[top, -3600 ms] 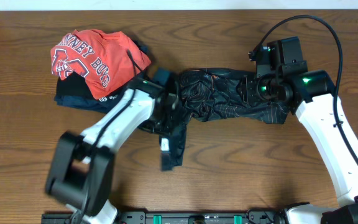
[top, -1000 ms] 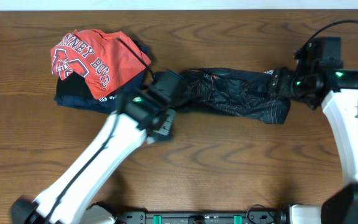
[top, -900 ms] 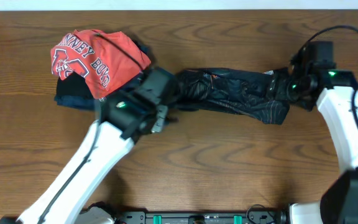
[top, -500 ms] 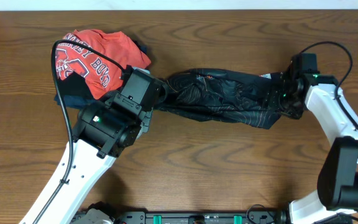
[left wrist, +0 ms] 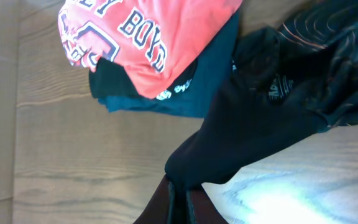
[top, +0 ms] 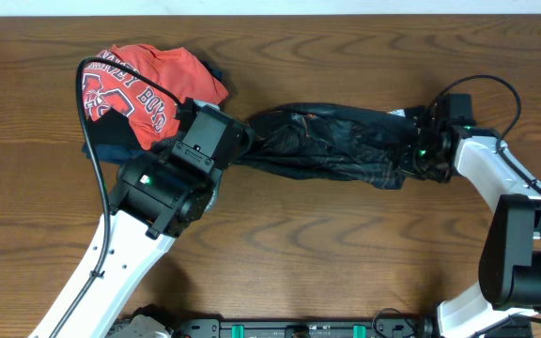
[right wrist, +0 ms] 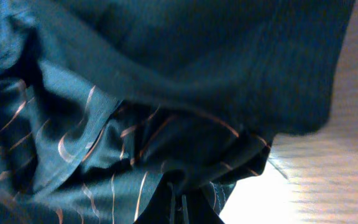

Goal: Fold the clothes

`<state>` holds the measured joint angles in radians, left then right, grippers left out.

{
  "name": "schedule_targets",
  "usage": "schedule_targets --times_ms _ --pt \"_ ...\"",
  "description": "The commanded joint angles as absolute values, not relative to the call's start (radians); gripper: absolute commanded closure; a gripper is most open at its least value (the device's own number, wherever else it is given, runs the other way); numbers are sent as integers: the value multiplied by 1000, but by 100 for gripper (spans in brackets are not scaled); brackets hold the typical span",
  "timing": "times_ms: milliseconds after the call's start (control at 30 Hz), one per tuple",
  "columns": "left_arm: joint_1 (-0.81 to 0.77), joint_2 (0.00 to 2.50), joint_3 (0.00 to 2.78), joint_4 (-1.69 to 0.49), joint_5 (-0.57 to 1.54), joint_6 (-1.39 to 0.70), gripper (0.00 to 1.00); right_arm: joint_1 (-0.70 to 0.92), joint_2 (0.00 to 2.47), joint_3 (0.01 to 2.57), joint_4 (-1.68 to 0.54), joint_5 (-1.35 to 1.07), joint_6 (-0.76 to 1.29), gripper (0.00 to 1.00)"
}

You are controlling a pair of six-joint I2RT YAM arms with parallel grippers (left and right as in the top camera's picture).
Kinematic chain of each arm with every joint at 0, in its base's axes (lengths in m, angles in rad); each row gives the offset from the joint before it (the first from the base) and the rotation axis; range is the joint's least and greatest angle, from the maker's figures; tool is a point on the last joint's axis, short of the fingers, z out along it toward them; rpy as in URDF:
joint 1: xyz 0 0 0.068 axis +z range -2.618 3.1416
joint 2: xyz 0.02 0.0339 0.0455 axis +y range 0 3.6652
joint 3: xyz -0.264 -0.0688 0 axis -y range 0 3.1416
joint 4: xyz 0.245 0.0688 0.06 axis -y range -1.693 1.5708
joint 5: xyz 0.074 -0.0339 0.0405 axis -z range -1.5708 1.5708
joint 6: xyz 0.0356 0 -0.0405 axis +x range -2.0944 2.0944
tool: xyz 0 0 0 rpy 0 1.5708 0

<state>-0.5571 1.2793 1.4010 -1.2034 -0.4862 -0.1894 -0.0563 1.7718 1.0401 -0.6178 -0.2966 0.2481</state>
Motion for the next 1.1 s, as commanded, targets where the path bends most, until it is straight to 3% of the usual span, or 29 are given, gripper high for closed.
schedule_targets --times_ms 0,500,867,900,933,967,1000,1067 --pt "-553 1269 1446 -1233 -560 -228 94 -91 1716 1090 -641 -453 178 99" --pt "-553 1155 1457 -1239 -569 -223 94 -369 1192 1135 -857 -444 186 99" --pt "-553 1217 1457 -1151 -511 -190 94 -353 1321 1135 -670 -448 268 99" --pt "-553 1232 1457 -1145 -505 -189 94 -346 1360 1135 -640 -454 277 95" --pt "-553 1252 1457 -1139 -505 -189 94 -340 1396 1135 -616 -454 277 80" --pt "-553 1270 1457 -1136 -505 -188 94 -336 1441 1135 -588 -454 276 56" --pt "-553 1287 1457 -1135 -505 -189 94 -332 1478 1135 -569 -453 276 42" --pt "-553 1320 1457 -1137 -505 -189 94 -335 1555 1135 -558 -453 274 27"
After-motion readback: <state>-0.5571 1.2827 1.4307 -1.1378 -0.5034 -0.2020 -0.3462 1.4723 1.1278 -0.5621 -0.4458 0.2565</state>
